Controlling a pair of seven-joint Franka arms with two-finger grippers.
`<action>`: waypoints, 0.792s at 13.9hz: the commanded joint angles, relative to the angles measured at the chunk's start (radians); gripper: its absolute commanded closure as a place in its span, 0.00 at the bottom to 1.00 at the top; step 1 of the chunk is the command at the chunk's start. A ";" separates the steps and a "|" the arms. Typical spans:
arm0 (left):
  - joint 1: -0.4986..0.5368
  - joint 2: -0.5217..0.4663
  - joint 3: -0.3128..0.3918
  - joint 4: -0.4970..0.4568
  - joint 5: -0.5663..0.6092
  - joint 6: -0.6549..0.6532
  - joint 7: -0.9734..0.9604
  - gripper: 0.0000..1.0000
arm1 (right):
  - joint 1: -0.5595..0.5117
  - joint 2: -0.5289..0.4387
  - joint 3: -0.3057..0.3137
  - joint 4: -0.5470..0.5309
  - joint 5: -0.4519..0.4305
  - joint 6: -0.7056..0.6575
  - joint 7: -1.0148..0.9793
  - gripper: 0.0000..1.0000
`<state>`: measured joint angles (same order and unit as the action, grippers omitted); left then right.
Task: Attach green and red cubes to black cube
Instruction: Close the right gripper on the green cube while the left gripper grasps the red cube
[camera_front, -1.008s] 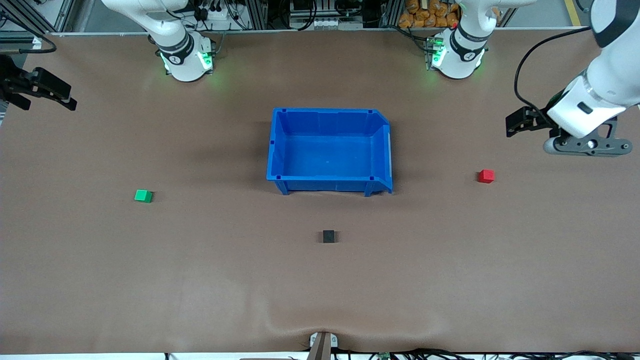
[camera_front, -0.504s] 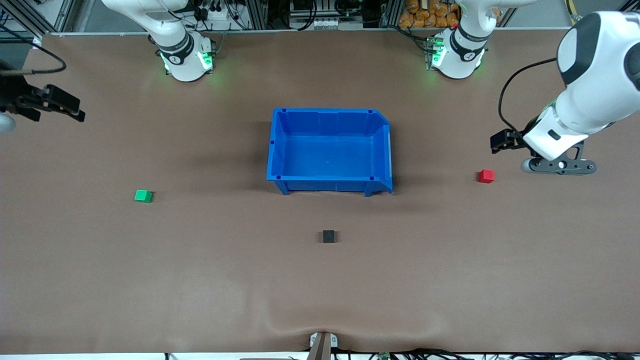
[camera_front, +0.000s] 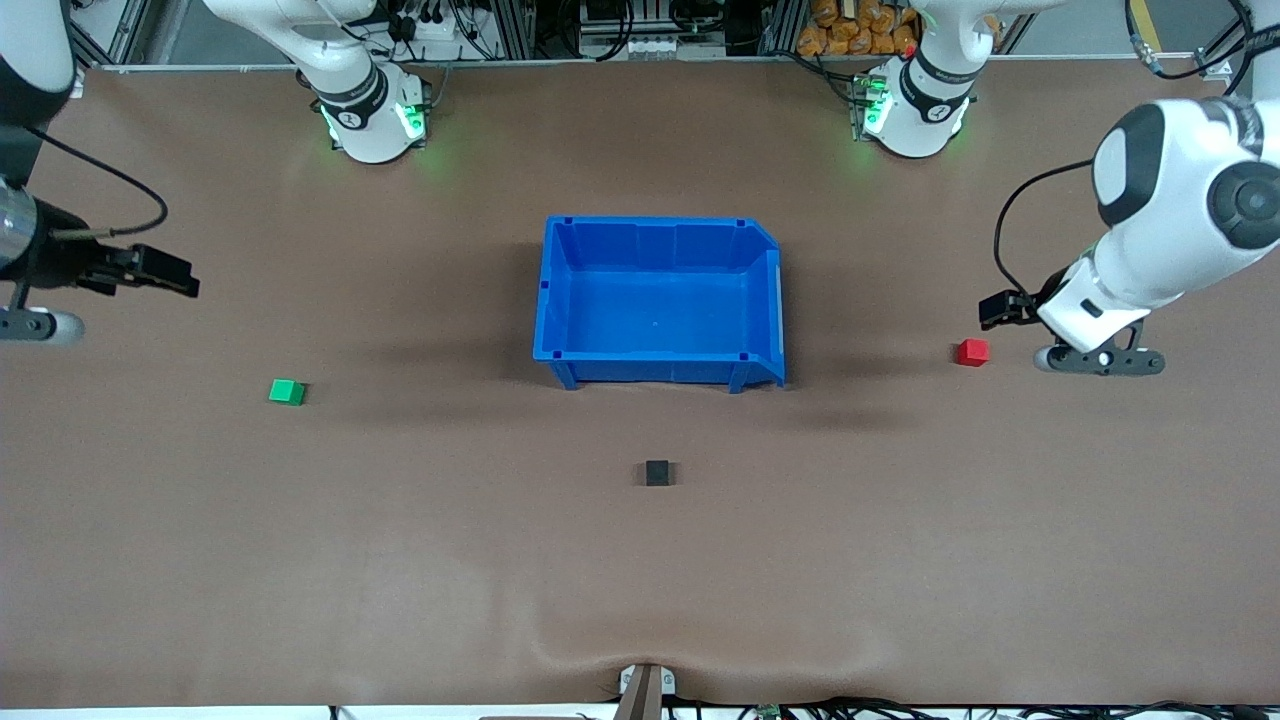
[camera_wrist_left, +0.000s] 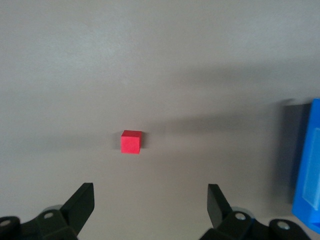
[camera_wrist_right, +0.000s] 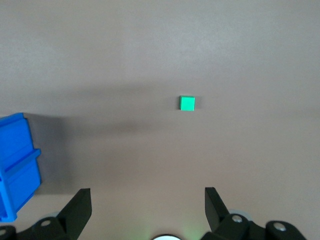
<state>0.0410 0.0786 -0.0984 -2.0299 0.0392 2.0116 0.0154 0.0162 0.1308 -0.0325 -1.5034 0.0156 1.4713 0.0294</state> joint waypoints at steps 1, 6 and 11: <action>0.013 0.075 -0.003 0.000 0.011 0.048 0.092 0.00 | -0.025 0.062 0.008 0.022 0.017 0.027 -0.008 0.00; 0.014 0.184 -0.003 -0.003 0.103 0.100 0.110 0.00 | -0.036 0.165 0.006 0.002 0.006 0.110 0.000 0.00; 0.075 0.231 -0.004 -0.091 0.110 0.261 0.110 0.00 | -0.054 0.211 0.006 -0.107 0.003 0.268 0.000 0.00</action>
<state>0.0977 0.3122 -0.0972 -2.0701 0.1336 2.2042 0.1174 -0.0132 0.3482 -0.0374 -1.5535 0.0157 1.6828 0.0293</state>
